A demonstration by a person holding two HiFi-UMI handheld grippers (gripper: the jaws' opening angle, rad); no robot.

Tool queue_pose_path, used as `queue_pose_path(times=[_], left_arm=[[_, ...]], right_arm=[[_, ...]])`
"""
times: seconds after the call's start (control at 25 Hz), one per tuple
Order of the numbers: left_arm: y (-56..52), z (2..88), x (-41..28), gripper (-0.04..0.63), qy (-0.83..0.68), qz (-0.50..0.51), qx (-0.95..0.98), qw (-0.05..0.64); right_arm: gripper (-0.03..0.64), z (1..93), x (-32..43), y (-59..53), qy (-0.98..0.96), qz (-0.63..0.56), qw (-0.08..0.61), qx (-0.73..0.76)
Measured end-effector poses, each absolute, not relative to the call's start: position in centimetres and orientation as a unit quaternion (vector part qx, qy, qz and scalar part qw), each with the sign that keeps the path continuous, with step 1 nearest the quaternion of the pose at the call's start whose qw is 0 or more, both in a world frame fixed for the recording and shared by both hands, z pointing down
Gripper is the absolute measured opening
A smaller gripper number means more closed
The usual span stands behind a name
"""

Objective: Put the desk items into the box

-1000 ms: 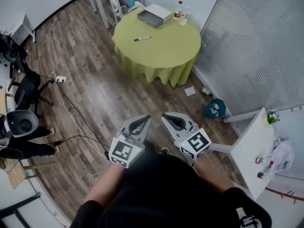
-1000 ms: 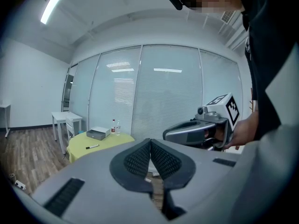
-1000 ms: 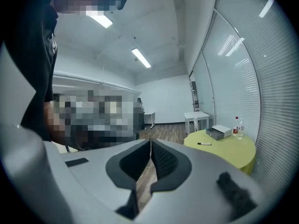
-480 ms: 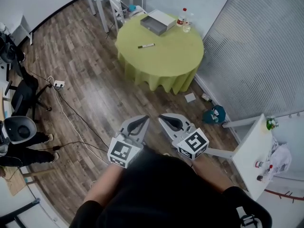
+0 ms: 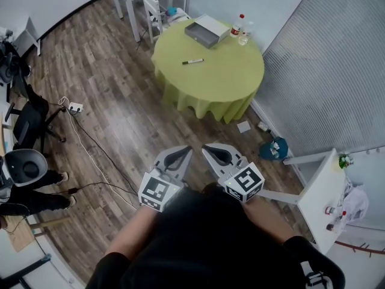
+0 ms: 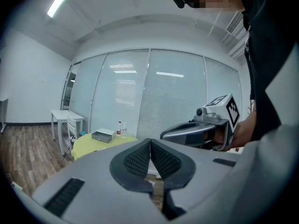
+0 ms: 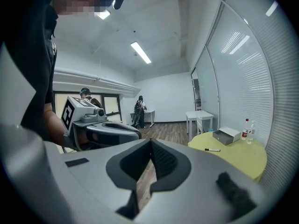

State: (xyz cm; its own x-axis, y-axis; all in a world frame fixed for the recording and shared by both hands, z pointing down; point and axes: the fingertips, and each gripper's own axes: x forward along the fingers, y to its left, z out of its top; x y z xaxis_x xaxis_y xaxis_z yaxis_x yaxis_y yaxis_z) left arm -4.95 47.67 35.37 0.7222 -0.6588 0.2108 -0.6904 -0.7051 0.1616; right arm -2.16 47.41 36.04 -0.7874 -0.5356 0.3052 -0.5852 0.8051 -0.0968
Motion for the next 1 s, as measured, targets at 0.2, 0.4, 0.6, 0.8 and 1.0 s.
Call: queue_pose_path(times=[0.2,0.4,0.6,0.8,1.0], left_arm=[[46.2,35.9,-6.2,0.014,-0.375,0.067,0.917,0.120],[43.9,36.1,-6.9,0.014,-0.385,0.070,0.913,0.121],[40.6,35.6,-7.6,0.014,-0.400,0.070,0.907,0.113],[37.0,35.6,-8.0,0.014,-0.416,0.072,0.899,0.114],[33.3,35.7,-7.3,0.014,-0.426,0.077,0.894,0.116]], right_arm=[[0.017,36.5,-3.3,46.0,-0.942,0.096,0.133,0.293],[0.017,37.1,-3.9,43.7,-0.945,0.102,0.127,0.285],[0.017,37.3,-4.7,40.4,-0.950,0.101,0.120,0.270],[0.018,37.3,-5.4,36.7,-0.956,0.098,0.117,0.250],[0.017,36.9,-4.7,32.7,-0.959,0.100,0.113,0.238]])
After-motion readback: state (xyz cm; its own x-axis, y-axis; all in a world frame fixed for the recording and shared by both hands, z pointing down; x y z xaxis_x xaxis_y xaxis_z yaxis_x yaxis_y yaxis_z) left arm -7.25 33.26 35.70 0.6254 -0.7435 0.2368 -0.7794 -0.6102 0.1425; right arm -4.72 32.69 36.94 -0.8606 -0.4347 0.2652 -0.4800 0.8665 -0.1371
